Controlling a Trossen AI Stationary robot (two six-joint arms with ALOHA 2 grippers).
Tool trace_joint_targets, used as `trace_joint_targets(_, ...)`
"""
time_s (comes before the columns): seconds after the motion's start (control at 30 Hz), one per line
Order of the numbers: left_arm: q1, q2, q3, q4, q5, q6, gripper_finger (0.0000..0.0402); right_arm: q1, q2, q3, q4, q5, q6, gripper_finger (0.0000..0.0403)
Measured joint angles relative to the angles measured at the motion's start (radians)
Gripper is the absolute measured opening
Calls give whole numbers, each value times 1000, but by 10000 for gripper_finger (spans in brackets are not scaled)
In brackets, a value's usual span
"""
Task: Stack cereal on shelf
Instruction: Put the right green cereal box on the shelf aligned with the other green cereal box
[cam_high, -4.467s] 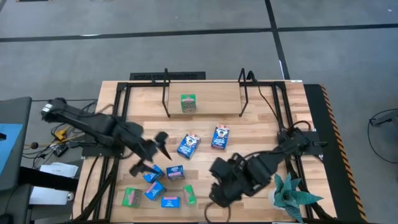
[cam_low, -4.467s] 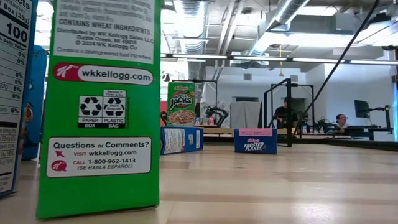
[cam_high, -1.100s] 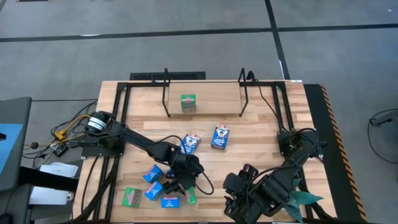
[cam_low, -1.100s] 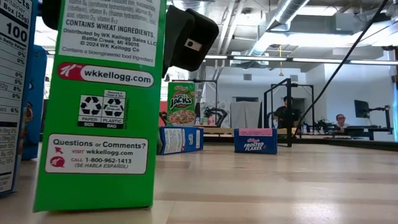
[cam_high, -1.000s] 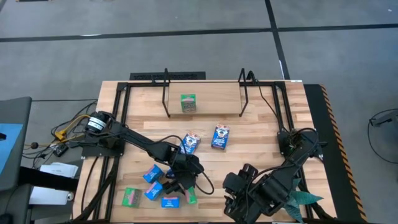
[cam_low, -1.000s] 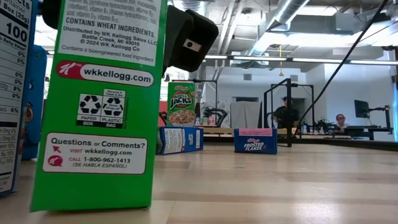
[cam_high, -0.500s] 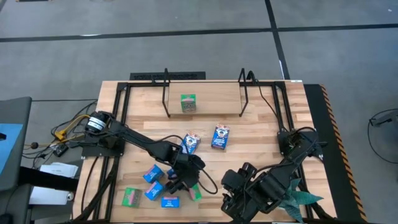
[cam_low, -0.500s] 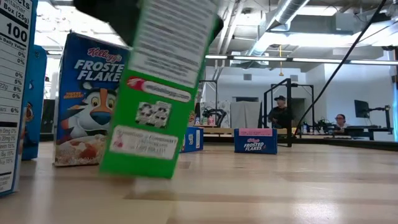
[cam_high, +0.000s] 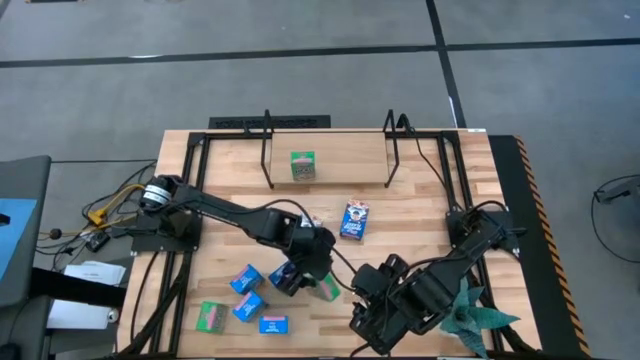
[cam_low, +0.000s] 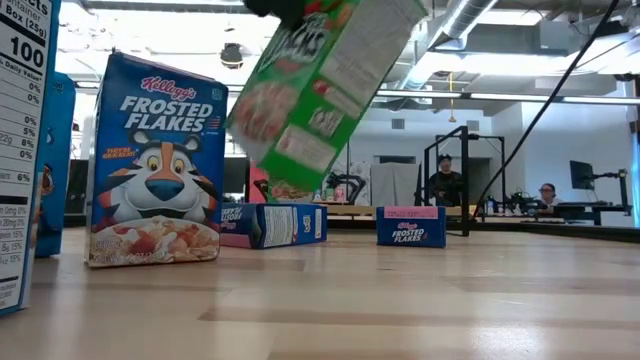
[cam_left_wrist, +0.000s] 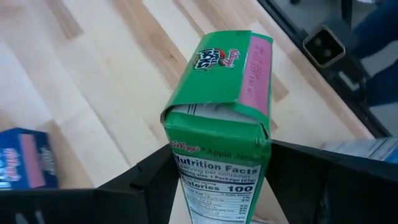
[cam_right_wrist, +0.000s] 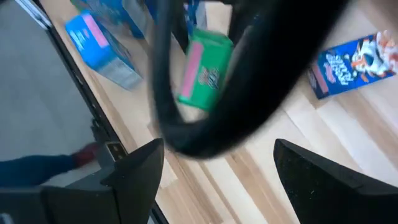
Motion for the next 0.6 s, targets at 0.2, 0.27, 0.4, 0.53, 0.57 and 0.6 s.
trace_joint_targets(0.2, 49, -21, 20, 9, -7, -31, 205, 5, -60, 1, -1, 57, -1, 326)
trace_joint_targets(0.27, 66, -33, 20, -1, -6, -44, 205, 8, -89, 1, 0, 81, 0, 326)
trace_joint_targets(0.4, 99, -98, 19, 6, -51, -65, 205, 8, -134, 1, 0, 132, -11, 326)
trace_joint_targets(0.53, 125, -164, 20, 9, -137, -58, 205, -8, -153, 1, -1, 151, -48, 326)
trace_joint_targets(0.57, 128, -173, 20, 5, -155, -60, 205, -11, -153, 1, -1, 150, -56, 326)
trace_joint_targets(0.6, 129, -175, 20, 5, -168, -69, 206, -12, -154, 1, -1, 142, -59, 326)
